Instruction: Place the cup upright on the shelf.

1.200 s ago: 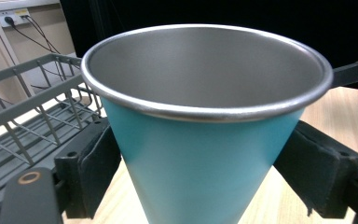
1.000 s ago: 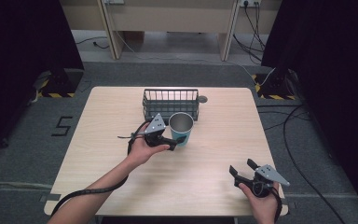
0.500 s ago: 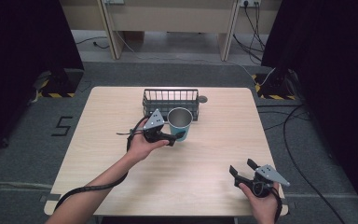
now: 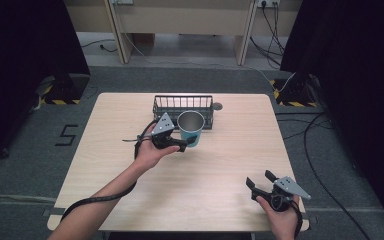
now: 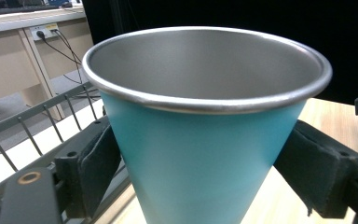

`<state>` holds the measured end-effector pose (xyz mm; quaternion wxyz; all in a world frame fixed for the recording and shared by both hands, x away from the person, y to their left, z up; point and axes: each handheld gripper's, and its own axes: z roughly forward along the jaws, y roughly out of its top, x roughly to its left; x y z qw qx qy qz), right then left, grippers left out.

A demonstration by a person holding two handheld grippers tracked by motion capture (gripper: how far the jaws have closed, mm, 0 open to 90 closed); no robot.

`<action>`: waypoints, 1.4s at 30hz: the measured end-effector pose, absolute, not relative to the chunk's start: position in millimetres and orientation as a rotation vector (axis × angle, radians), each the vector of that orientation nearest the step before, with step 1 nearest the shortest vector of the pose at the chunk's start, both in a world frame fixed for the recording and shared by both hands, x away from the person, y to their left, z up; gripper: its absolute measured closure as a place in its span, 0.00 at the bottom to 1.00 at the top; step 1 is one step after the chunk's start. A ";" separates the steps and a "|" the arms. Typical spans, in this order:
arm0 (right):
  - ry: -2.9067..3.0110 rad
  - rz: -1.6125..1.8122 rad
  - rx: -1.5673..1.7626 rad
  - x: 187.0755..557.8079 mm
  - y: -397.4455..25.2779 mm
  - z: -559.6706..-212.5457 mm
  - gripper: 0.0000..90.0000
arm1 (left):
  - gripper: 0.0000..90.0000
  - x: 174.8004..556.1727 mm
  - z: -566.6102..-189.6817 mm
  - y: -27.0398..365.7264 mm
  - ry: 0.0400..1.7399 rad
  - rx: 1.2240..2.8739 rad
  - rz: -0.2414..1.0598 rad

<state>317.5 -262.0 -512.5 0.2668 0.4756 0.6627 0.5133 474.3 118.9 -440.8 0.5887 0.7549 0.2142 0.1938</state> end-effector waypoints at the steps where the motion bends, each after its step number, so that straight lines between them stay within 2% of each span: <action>1: 1.789 1.386 1.284 317.6 -262.1 -512.5 0.20 | 0.18 474.9 -439.9 119.4 0.502 1.754 0.454; 42: 1.787 1.393 1.289 317.4 -262.7 -512.6 0.20 | 0.18 494.2 -420.1 126.6 0.552 1.700 0.505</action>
